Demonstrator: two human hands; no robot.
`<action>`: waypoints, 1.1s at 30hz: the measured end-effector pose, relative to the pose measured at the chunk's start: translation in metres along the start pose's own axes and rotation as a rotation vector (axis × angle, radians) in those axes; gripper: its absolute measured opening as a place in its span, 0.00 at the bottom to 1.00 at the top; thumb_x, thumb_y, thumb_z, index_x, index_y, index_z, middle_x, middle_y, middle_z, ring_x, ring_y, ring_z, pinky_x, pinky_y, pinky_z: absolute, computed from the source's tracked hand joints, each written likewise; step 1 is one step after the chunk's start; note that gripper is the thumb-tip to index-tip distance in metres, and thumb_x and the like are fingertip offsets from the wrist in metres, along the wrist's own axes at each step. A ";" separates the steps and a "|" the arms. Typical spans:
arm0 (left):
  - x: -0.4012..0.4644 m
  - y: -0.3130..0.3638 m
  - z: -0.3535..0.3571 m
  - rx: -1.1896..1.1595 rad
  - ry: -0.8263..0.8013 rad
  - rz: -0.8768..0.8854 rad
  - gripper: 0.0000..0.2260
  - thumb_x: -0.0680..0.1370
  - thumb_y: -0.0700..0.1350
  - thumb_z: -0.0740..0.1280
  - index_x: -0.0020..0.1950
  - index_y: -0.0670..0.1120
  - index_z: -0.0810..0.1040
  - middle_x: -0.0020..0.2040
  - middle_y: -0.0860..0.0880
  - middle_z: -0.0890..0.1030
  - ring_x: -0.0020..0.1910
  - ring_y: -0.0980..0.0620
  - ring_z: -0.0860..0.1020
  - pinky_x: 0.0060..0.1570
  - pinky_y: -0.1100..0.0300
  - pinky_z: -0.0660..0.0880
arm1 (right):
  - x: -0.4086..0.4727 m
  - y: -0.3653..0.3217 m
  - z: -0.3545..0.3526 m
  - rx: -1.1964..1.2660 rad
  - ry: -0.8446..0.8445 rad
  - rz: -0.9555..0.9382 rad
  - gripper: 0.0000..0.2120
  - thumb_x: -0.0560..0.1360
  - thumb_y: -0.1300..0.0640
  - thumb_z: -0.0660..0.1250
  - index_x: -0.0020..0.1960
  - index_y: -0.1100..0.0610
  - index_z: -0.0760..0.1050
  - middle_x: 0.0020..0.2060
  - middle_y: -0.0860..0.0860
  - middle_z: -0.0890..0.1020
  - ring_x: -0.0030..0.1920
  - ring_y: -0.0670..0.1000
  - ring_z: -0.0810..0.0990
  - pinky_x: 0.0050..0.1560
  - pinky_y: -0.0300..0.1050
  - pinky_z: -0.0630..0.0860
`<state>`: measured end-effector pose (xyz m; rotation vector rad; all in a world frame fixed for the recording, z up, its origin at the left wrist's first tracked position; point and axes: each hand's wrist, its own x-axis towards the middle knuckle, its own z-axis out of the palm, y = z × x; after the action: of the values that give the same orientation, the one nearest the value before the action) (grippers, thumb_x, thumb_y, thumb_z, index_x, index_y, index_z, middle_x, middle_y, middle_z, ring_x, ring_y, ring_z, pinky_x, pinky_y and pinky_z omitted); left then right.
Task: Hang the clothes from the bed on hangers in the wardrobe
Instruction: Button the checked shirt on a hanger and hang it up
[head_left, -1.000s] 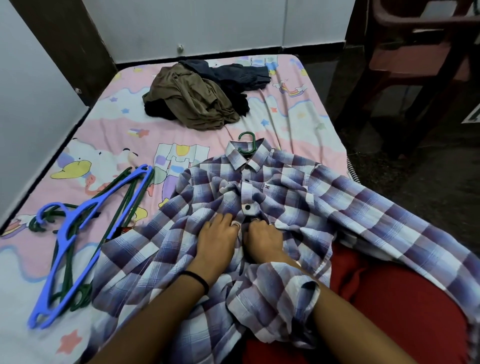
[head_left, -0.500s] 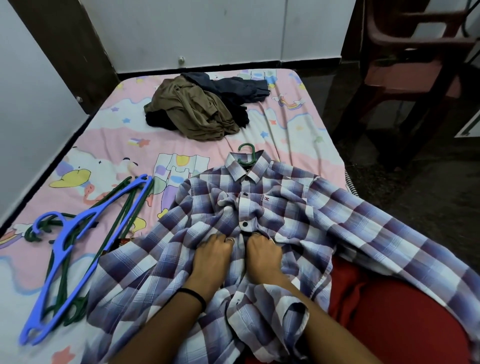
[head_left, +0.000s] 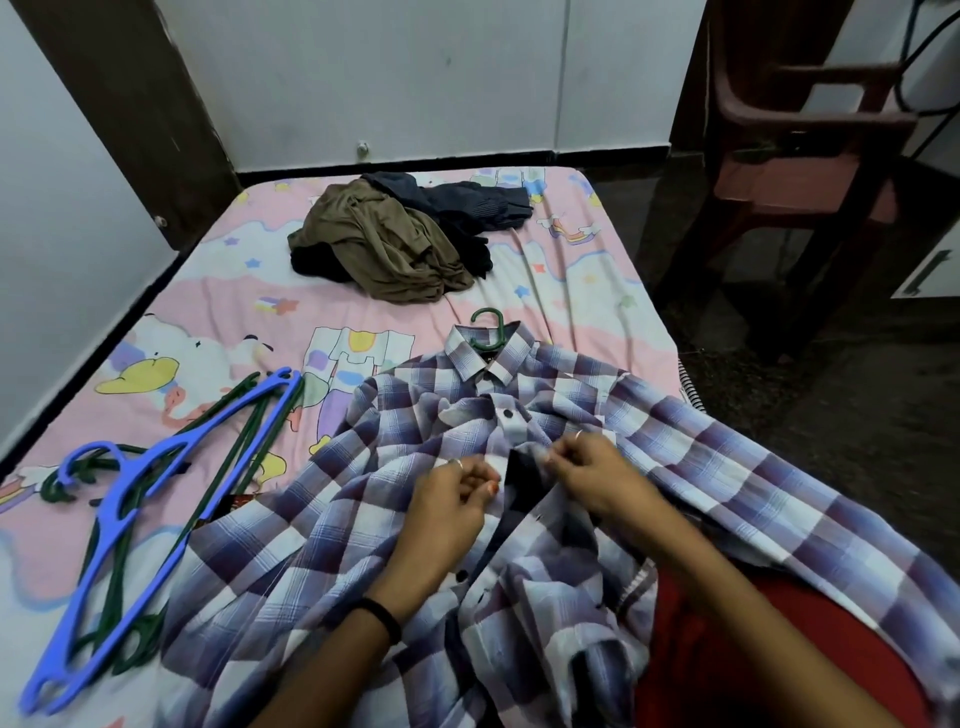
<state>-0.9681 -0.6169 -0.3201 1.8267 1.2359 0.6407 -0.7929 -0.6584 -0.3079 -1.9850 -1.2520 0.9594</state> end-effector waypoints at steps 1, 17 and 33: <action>0.000 0.012 -0.002 -0.080 0.016 0.014 0.12 0.76 0.35 0.68 0.40 0.53 0.78 0.37 0.57 0.81 0.35 0.67 0.77 0.43 0.69 0.73 | -0.004 -0.006 -0.013 0.163 -0.014 -0.009 0.12 0.79 0.58 0.64 0.37 0.55 0.74 0.29 0.47 0.75 0.30 0.46 0.70 0.32 0.41 0.68; -0.032 0.058 -0.011 -0.234 -0.010 -0.077 0.09 0.76 0.39 0.69 0.41 0.53 0.81 0.35 0.54 0.83 0.35 0.60 0.80 0.45 0.62 0.78 | -0.046 -0.008 -0.028 0.559 -0.150 0.022 0.06 0.70 0.57 0.66 0.35 0.53 0.73 0.36 0.57 0.70 0.34 0.54 0.63 0.30 0.43 0.59; -0.044 0.056 0.002 -0.442 -0.077 -0.182 0.02 0.75 0.41 0.71 0.43 0.46 0.82 0.31 0.52 0.82 0.31 0.59 0.79 0.37 0.64 0.74 | -0.057 -0.015 -0.005 0.870 -0.084 0.005 0.03 0.73 0.66 0.68 0.46 0.61 0.79 0.39 0.57 0.81 0.42 0.55 0.77 0.45 0.44 0.74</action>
<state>-0.9557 -0.6686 -0.2723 1.3457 1.0920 0.6721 -0.8131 -0.7056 -0.2783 -1.2644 -0.6704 1.3104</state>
